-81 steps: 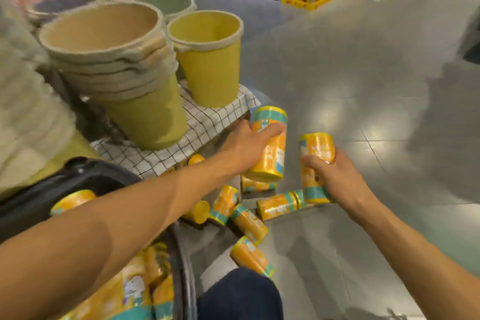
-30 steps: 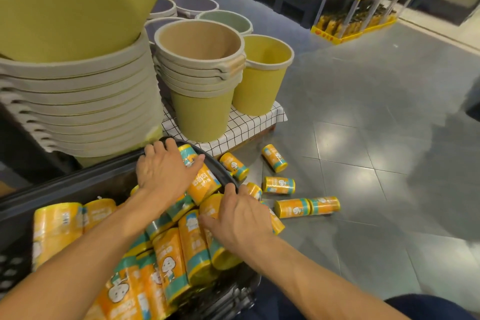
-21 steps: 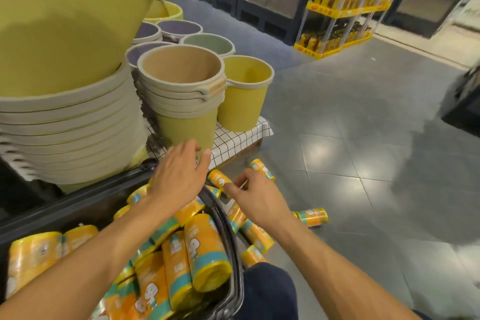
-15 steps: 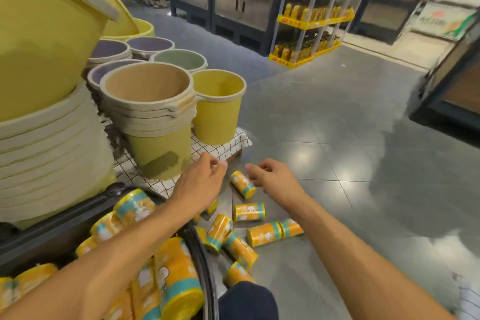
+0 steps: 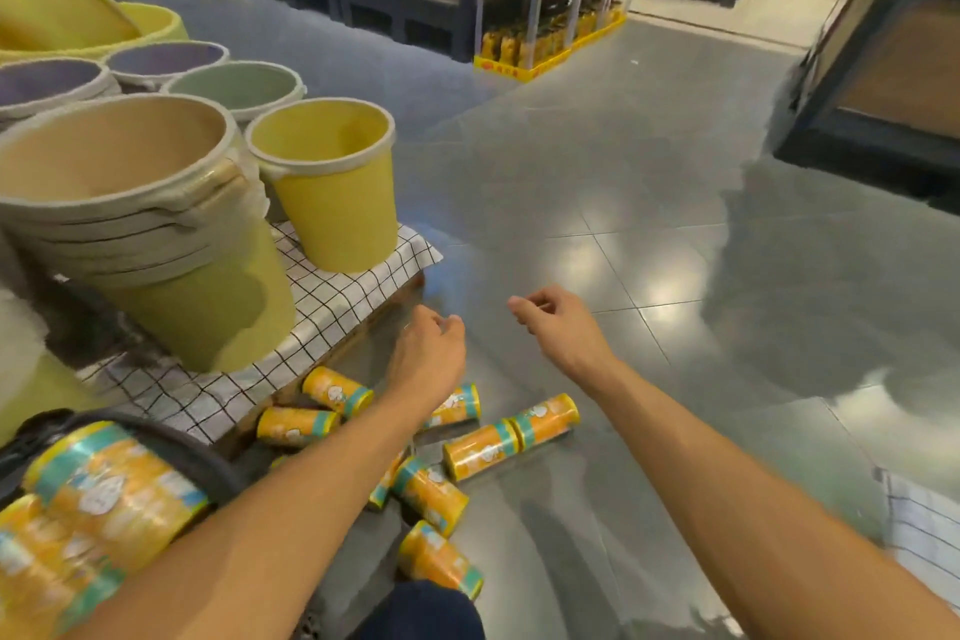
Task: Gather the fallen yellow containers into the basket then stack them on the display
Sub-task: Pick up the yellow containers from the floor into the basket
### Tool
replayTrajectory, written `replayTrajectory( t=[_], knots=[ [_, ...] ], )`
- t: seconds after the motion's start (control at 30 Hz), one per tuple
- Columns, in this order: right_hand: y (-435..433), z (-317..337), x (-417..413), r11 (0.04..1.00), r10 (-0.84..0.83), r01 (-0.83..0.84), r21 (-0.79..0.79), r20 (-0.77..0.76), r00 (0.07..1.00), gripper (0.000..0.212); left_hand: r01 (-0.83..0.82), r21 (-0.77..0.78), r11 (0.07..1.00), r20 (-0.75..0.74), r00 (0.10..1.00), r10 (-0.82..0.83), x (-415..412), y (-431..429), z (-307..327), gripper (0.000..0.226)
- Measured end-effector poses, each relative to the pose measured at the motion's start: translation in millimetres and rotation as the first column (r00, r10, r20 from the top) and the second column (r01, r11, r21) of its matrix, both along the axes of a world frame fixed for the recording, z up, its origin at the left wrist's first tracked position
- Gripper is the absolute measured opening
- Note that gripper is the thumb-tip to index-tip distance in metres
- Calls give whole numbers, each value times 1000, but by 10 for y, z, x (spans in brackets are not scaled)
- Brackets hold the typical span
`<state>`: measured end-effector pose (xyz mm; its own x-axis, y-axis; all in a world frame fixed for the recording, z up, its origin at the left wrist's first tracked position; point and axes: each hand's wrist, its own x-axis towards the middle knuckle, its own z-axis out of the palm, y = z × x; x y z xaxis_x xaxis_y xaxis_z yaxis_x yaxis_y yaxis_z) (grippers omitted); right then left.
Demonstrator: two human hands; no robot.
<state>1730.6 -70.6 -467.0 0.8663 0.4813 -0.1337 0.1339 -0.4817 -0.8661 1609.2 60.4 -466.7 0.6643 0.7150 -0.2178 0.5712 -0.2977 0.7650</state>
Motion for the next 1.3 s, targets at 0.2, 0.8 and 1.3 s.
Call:
replayTrajectory(
  t=[0.2,0.8,1.3],
  knots=[
    [-324,-567,350,999,-23,21,-49,-42,999,31,-49,-10,999,-52,998,48,387,-292,-520,30],
    [-417,-2684,867,679,524,-394,-619,33,851,76,-332,-109,937,-677,715,174,-59,-79,-2720,93],
    [-116,-3219,1049,513,544,-288,-809,47,838,61,-416,-218,883,-704,693,153,174,181,-2669,129]
  ],
)
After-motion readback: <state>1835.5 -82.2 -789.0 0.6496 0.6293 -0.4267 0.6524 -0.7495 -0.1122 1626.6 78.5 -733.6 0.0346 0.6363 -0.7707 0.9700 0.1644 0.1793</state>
